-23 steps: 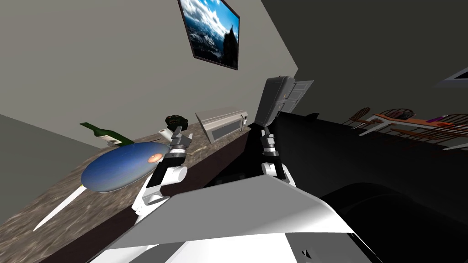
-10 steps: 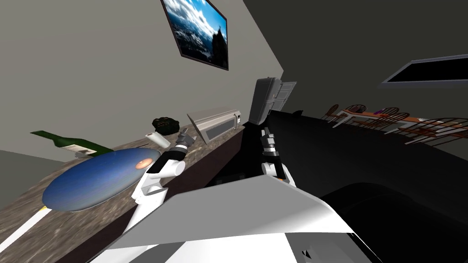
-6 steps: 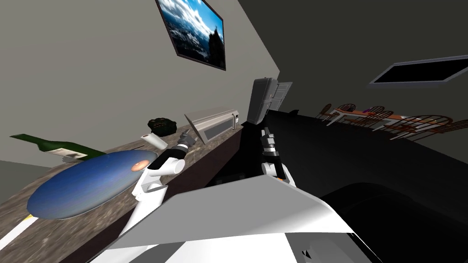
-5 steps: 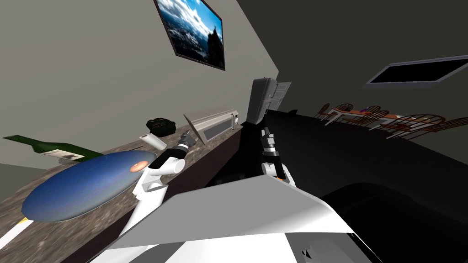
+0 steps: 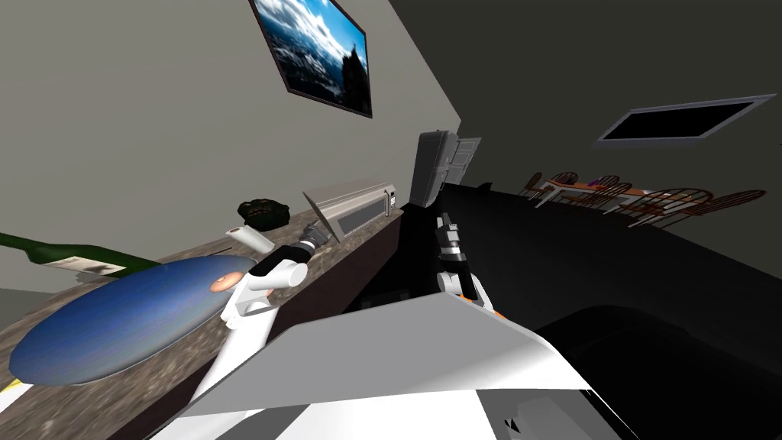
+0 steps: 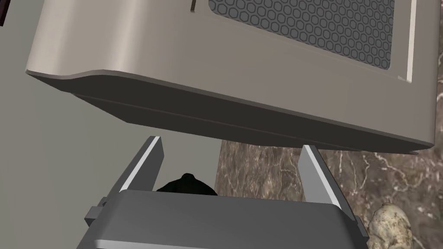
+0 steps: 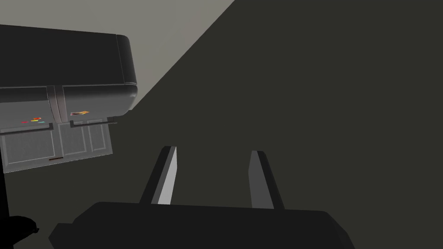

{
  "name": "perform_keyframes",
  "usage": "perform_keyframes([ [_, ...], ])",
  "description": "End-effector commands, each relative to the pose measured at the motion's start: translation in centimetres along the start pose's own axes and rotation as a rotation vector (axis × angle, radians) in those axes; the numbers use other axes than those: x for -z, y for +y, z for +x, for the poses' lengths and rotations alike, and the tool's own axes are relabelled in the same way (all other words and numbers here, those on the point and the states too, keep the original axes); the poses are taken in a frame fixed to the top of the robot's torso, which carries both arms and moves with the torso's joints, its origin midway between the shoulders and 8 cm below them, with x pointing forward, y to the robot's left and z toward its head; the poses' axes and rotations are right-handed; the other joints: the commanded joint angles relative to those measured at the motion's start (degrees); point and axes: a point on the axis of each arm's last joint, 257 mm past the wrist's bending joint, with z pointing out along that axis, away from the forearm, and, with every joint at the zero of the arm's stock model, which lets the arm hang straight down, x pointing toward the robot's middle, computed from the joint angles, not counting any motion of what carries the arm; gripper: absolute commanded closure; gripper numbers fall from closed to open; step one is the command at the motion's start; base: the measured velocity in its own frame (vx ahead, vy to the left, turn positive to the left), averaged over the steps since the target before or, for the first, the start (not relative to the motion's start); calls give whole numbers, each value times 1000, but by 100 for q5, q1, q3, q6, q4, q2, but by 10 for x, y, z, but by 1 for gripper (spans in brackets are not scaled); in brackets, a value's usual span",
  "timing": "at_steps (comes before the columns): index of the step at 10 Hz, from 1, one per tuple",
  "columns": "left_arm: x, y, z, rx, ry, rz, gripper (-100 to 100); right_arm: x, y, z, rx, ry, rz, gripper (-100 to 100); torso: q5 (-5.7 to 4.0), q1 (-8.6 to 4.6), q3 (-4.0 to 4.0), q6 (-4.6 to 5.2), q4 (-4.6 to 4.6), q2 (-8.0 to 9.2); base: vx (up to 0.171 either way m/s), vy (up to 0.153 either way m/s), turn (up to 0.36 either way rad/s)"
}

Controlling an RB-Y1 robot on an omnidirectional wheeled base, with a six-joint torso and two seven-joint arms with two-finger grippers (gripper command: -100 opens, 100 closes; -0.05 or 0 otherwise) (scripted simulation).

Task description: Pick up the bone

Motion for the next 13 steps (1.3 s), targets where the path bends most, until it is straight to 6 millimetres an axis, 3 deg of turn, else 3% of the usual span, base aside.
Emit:
perform_keyframes([
  [1,-2,7,-3,14,-14,-39,-100,0,0,0,0,0,0,0,0,0,0,0,0,0,-8,3,-74],
  [13,0,65,-41,112,-141,-330,-100,0,0,0,0,0,0,0,1,3,-3,-2,-1,-6,2,5,-41],
])
